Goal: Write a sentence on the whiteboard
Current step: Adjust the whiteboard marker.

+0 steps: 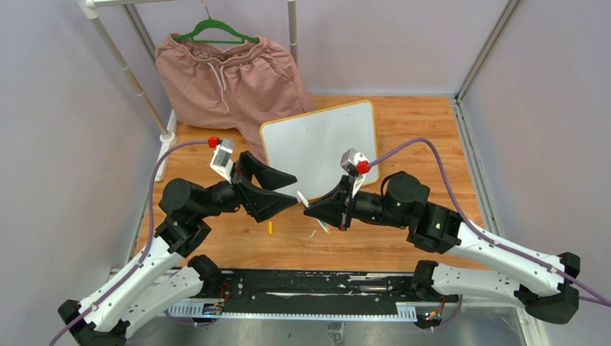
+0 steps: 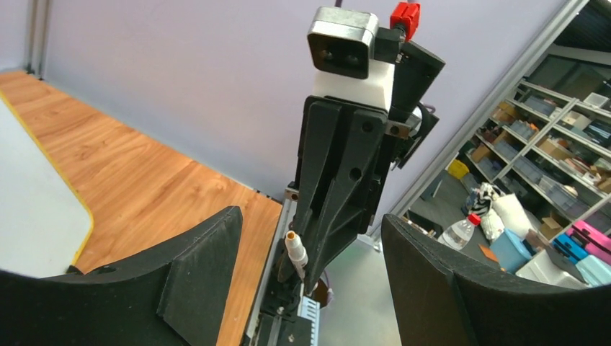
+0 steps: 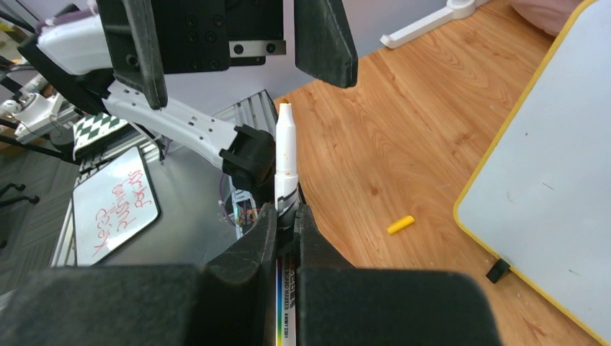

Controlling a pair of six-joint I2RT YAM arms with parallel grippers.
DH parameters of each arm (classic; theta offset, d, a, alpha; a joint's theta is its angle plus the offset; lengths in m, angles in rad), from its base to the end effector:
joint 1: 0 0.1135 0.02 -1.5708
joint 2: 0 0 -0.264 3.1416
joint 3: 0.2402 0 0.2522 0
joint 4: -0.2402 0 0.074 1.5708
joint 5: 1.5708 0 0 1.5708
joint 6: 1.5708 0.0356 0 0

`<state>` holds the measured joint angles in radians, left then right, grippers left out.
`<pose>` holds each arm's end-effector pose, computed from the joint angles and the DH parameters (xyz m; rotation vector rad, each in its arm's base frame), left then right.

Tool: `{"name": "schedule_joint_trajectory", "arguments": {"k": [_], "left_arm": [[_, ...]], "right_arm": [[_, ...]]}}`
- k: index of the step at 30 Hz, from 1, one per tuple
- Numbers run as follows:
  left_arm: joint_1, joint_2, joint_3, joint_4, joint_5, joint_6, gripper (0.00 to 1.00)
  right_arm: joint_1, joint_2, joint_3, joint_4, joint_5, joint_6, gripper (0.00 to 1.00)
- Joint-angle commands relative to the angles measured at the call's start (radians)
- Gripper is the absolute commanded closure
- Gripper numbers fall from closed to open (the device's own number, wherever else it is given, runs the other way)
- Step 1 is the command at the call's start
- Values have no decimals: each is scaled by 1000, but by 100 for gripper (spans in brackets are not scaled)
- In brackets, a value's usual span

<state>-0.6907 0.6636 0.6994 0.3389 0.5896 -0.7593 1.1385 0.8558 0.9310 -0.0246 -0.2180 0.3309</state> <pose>0.1038 -0.1115 0.3828 0.5396 1.3317 -1.5757 0.0748 0.1806 0.3966 -0.8318 1.4582 1.3115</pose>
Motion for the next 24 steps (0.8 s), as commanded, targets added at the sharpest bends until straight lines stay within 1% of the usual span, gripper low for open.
{"name": "schedule_joint_trajectory", "arguments": {"k": [1, 10, 13, 15, 21, 24], "left_arm": [[-4, -3, 31, 43, 48, -3, 25], [-7, 22, 34, 43, 60, -22, 27], [-10, 25, 38, 43, 58, -21, 31], [-12, 25, 41, 43, 59, -21, 34], [-12, 22, 42, 43, 59, -34, 49], [-12, 14, 38, 43, 46, -39, 53]], "right_arm": [[-2, 9, 54, 109, -36, 35, 100], [-2, 48, 82, 136, -42, 54, 100], [-2, 64, 93, 139, -46, 57, 100], [-3, 70, 93, 150, -49, 61, 100], [-2, 86, 97, 157, -50, 62, 100], [-2, 86, 96, 155, -52, 59, 100]]}}
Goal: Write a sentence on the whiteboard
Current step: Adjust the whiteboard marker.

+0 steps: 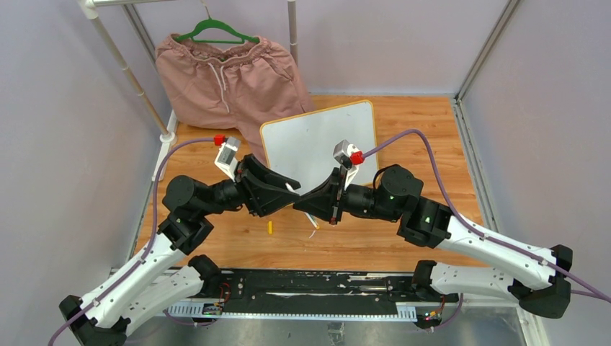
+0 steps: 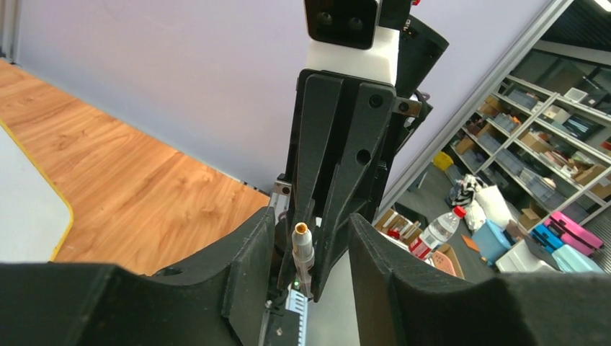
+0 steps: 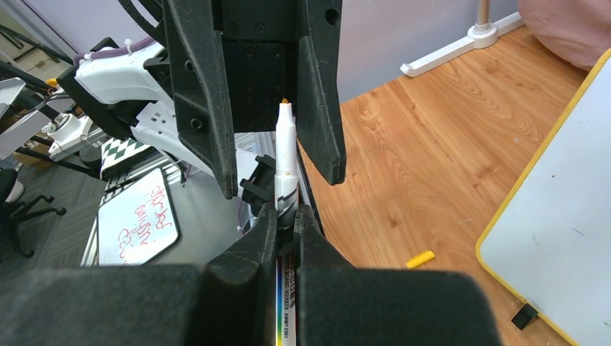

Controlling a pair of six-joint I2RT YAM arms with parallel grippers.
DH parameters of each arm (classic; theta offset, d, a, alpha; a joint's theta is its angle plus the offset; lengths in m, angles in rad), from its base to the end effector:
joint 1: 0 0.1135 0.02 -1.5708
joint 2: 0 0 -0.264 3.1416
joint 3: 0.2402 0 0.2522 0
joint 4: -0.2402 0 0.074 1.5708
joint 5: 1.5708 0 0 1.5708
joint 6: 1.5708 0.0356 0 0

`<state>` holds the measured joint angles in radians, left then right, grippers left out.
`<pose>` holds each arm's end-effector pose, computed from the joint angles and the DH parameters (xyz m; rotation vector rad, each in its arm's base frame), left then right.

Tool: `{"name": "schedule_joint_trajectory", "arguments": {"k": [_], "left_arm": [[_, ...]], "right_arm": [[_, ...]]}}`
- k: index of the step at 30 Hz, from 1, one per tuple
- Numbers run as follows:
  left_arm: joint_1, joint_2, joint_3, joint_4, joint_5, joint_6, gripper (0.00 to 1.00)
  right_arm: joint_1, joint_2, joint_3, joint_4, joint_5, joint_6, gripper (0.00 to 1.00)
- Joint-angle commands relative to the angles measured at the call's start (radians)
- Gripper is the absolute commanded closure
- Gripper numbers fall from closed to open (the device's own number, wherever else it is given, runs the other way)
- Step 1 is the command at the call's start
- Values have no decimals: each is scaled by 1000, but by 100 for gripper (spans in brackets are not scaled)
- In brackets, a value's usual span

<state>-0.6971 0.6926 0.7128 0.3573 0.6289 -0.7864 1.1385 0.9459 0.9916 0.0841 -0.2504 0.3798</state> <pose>0.1062 -0.1163 0.3849 0.5698 1.3405 -1.6217 0.0821 0.1990 0.4128 -0.8026 1.3961 1.3953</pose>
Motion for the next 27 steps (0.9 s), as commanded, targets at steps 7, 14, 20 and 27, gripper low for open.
{"name": "schedule_joint_trajectory", "arguments": {"k": [7, 14, 20, 27], "left_arm": [[-7, -13, 25, 25, 17, -16, 64], [-7, -7, 13, 25, 37, -17, 87], [-7, -41, -1, 25, -2, -15, 100], [-7, -77, 11, 25, -136, -19, 100]], "right_arm": [[-2, -9, 31, 45, -14, 10, 100], [-2, -4, 30, 46, -22, 10, 100], [-2, -13, 30, 36, -30, 14, 97], [-2, -74, 20, -7, -24, -1, 38]]}}
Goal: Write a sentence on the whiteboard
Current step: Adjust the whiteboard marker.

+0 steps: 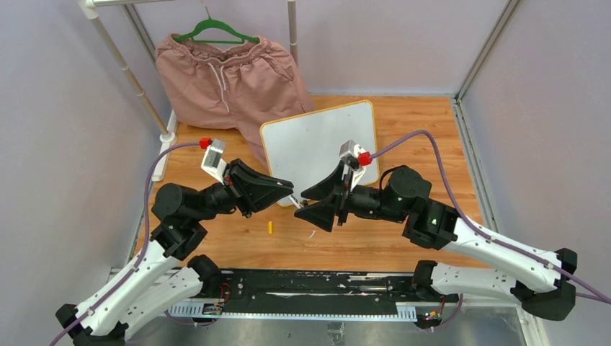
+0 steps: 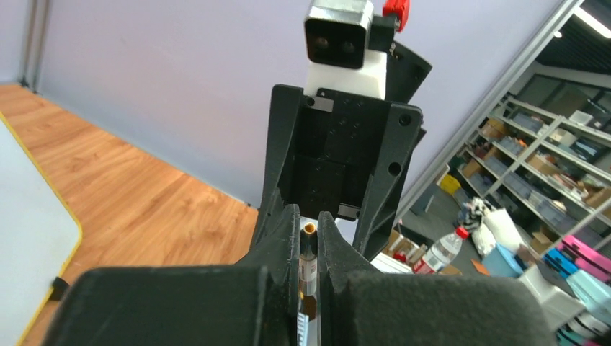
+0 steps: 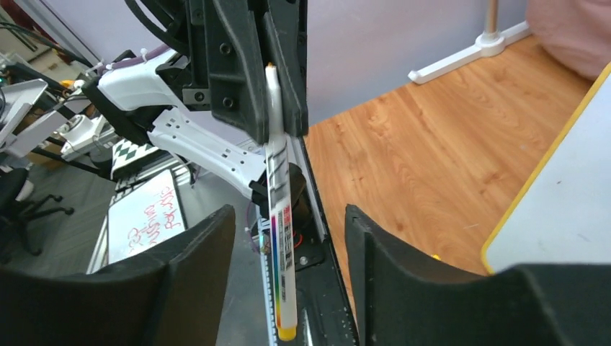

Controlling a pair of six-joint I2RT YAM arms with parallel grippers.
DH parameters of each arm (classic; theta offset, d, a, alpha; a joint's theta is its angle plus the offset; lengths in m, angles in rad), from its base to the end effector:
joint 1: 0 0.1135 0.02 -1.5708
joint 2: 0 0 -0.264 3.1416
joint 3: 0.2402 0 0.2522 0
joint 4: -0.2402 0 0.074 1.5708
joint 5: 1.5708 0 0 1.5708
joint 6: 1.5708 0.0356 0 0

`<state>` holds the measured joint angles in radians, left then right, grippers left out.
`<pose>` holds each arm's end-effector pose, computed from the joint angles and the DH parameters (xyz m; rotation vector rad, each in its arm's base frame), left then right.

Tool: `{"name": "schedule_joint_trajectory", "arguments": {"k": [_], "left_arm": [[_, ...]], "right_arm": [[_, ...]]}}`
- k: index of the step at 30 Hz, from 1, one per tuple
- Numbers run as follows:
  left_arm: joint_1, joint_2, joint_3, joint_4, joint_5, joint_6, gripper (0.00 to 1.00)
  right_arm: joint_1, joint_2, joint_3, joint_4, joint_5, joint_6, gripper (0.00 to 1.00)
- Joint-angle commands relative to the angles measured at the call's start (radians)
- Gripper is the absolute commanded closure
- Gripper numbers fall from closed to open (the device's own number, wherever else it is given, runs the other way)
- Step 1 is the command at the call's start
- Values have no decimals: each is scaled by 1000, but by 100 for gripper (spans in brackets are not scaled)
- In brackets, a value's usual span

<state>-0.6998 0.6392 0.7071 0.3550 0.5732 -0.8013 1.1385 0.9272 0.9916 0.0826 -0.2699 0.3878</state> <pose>0.0971 -0.1070 0.3901 0.5130 1.2958 -1.6111 0.0791 0.1940 0.4162 -0.8097 1.3774 1.4192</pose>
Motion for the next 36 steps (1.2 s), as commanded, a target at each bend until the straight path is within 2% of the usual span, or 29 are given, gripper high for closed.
{"name": "schedule_joint_trajectory", "arguments": {"k": [1, 4, 9, 14, 17, 21, 28, 36], "left_arm": [[-4, -24, 22, 27, -96, -8, 100], [-4, -28, 30, 29, -154, -23, 100], [-4, -39, 42, 31, -281, -55, 100], [-4, -48, 39, 102, -428, -105, 100], [-4, -46, 35, 179, -492, -144, 100], [-4, -33, 31, 285, -566, -204, 100], [-4, 18, 36, 419, -638, -336, 100], [-4, 38, 53, 432, -668, -407, 100]], "right_arm": [[-2, -69, 17, -12, 4, -12, 33], [-2, -112, 2, -23, 34, -21, 28], [-2, -212, -49, 5, 150, -30, 28], [-2, -303, -187, 214, 241, -65, 34], [-3, -305, -216, 275, 245, -102, 36], [-2, -268, -231, 389, 185, -144, 37], [1, -124, -243, 725, 175, -186, 38], [36, 107, -101, 904, 244, -291, 25]]}}
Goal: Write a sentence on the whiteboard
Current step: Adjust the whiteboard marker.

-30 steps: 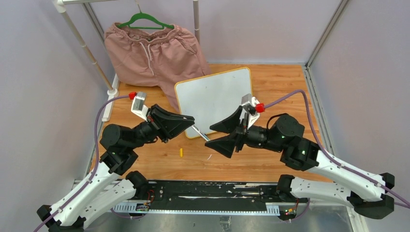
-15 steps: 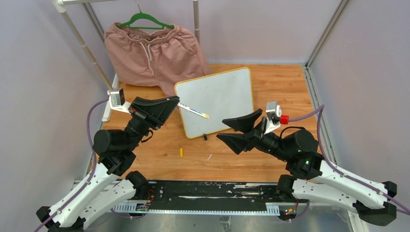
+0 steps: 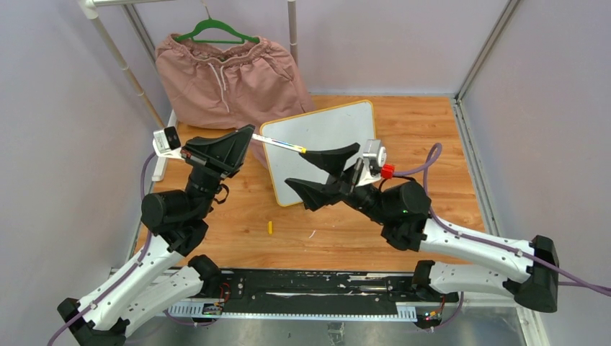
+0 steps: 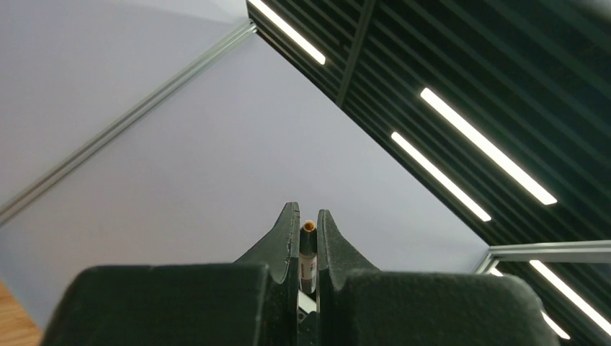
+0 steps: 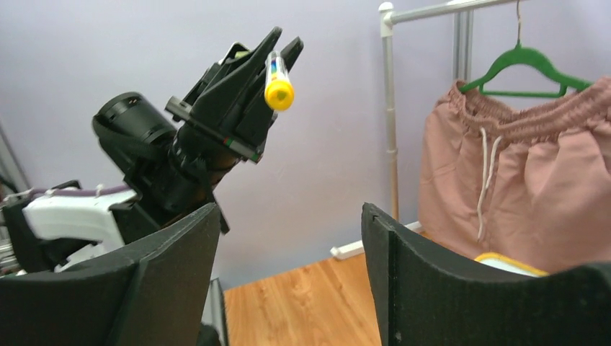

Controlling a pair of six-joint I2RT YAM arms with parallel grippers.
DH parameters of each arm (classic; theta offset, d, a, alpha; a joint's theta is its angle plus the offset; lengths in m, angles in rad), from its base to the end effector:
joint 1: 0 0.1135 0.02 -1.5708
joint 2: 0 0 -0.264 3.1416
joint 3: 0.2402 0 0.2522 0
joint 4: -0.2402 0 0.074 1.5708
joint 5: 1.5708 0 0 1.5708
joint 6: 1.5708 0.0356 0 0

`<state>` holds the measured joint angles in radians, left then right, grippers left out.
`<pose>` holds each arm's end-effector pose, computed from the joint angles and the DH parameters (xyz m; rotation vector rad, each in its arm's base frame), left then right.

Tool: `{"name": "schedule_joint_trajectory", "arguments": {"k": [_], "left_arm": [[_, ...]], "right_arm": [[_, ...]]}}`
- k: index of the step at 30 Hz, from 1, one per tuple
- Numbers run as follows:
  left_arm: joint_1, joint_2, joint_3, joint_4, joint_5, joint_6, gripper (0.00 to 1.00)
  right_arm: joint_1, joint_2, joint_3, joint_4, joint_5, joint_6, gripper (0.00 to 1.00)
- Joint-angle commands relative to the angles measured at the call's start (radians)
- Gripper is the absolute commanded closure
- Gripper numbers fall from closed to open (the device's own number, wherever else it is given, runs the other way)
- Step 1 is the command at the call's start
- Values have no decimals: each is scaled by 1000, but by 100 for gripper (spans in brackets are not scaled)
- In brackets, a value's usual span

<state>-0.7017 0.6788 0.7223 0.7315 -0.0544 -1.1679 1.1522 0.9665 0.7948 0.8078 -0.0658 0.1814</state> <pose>0.1043 -0.0856 0.4265 -0.2688 0.8762 -1.7357 0.0831 0.1926 0.4131 -0.5275 0.8593 1.2591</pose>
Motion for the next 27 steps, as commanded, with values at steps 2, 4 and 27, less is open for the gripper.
{"name": "schedule_joint_trajectory", "arguments": {"k": [2, 4, 27], "left_arm": [[-2, -1, 39, 54, -35, -29, 100], [-2, -7, 36, 54, -36, -22, 100], [-3, -3, 32, 52, -19, 6, 100]], "right_arm": [[24, 110, 142, 178, 35, -85, 23], [24, 134, 181, 161, 34, -71, 23], [20, 242, 377, 14, 48, 29, 47]]}}
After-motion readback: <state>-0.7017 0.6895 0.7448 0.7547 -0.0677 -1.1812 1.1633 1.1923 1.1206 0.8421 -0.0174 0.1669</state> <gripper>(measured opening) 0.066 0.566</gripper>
